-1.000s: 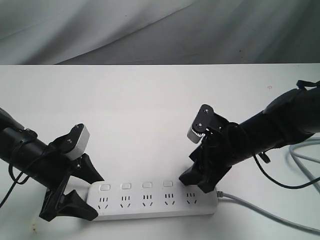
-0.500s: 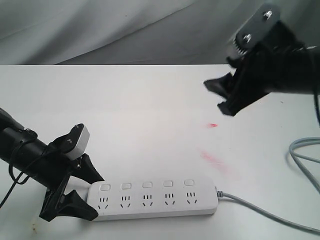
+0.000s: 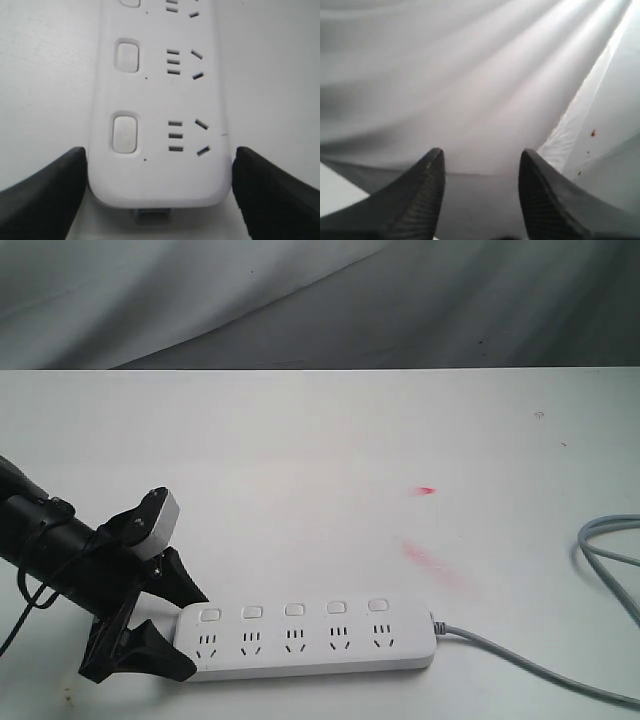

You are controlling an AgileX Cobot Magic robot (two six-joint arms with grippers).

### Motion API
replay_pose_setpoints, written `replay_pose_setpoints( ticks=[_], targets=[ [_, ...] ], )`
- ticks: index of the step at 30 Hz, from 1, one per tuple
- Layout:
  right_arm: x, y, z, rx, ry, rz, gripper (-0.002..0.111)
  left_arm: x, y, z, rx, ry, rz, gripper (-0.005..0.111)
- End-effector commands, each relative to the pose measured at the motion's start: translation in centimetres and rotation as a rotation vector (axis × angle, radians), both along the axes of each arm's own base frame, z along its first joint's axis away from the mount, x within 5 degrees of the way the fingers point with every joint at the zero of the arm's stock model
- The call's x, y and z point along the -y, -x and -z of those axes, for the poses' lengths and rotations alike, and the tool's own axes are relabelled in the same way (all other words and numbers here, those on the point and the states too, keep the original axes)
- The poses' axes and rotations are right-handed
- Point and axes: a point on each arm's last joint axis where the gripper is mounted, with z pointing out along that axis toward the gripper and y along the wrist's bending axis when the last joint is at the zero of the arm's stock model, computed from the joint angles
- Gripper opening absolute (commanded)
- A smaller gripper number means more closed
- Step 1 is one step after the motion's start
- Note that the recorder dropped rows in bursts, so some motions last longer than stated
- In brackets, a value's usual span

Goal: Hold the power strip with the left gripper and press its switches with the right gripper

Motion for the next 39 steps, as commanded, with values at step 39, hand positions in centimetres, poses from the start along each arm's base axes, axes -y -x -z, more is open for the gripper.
replay_pose_setpoints(
  ticks=[39],
  targets=[
    [4.6,14.7,-4.4,0.265,-0.516,-0.207,0.014,0.2,0.0,-0.1,-0.005,0.017,0.005,0.064]
  ],
)
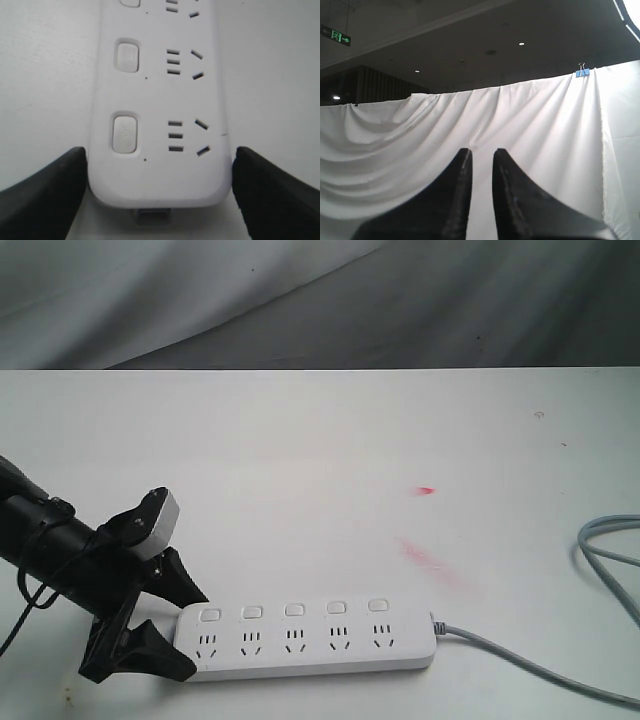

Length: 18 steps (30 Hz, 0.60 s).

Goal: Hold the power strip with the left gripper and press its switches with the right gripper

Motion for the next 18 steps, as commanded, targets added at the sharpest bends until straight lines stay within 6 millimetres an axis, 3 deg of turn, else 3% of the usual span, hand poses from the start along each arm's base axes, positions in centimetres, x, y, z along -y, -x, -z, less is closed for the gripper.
replay_pose_setpoints(
  ticks=[1,7,13,16,18],
  targets=[
    [0.1,0.1,0.0,0.003,-0.006,0.003,0.014,0.2,0.0,-0.1,-0.005,0.017,0.005,0.064],
    [0.8,0.0,-0.2,0.013,-0.064,0.057,0.014,0.2,0.0,-0.1,-0.005,0.017,0.005,0.064],
    [0.7,-0.5,0.4,-0.111,-0.32,-0.081,0.014,0.2,0.0,-0.1,-0.005,0.017,0.005,0.064],
    [0.1,-1.5,2.1,-0.206,-0.381,-0.114,0.014,0.2,0.0,-0.1,-0.005,0.017,0.005,0.064],
    [-0.7,-2.8,4.5,-0.322,-0.377,-0.138,0.014,0.2,0.0,-0.1,-0.005,0.017,0.005,0.064]
  ],
)
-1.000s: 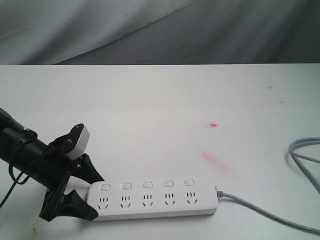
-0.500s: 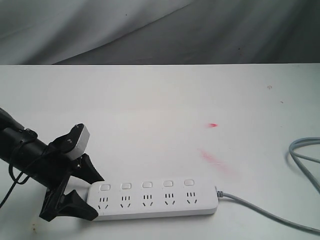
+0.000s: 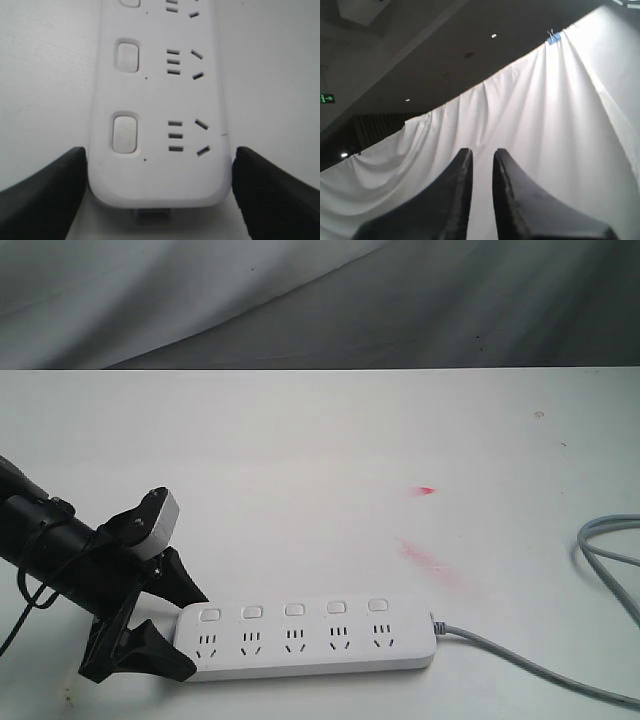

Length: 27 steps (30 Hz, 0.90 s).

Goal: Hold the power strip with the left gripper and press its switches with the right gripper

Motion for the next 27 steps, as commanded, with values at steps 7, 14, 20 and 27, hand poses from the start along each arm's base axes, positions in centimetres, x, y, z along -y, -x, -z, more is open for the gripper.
replay_pose_setpoints(
  ticks=[7,14,20,27],
  targets=[
    [-1.1,-5.2,15.9,-0.664,0.07,0.024,0.014,0.2,0.0,-0.1,-0.005,0.017,0.005,0.064],
    [0.0,-4.8,17.3,-0.651,0.369,0.188,0.014,0.2,0.0,-0.1,-0.005,0.017,0.005,0.064],
    [0.6,-4.7,17.4,-0.664,0.393,0.258,0.014,0.2,0.0,-0.1,-0.005,0.017,0.005,0.064],
    [0.9,-3.9,18.0,-0.621,0.5,0.314,0.014,0.2,0.0,-0.1,-0.005,0.017,0.005,0.064]
  ],
)
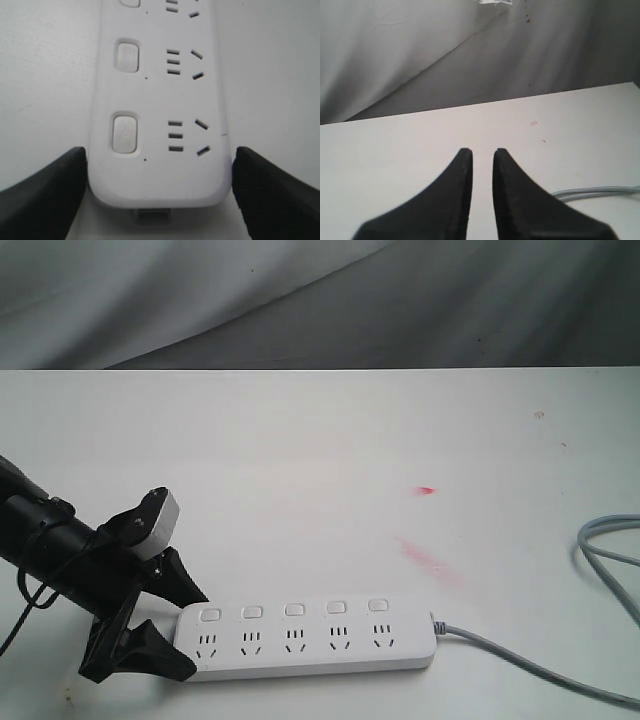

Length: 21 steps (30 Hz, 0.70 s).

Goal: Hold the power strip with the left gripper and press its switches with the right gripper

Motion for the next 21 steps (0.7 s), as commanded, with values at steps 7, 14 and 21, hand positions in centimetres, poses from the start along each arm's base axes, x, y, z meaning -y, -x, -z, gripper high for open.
replay_pose_setpoints(
  ticks=[7,14,21],
  targets=[
    [0.5,2.3,4.4,0.085,0.194,0.021,0.014,0.2,0.0,-0.1,-0.005,0.017,0.005,0.064],
    [0.5,2.4,6.4,0.057,0.196,0.018,0.014,0.2,0.0,-0.1,-0.005,0.017,0.005,0.064],
    [0.5,2.1,8.9,-0.025,0.153,0.02,0.014,0.2,0.0,-0.1,-0.005,0.017,0.005,0.064]
  ],
)
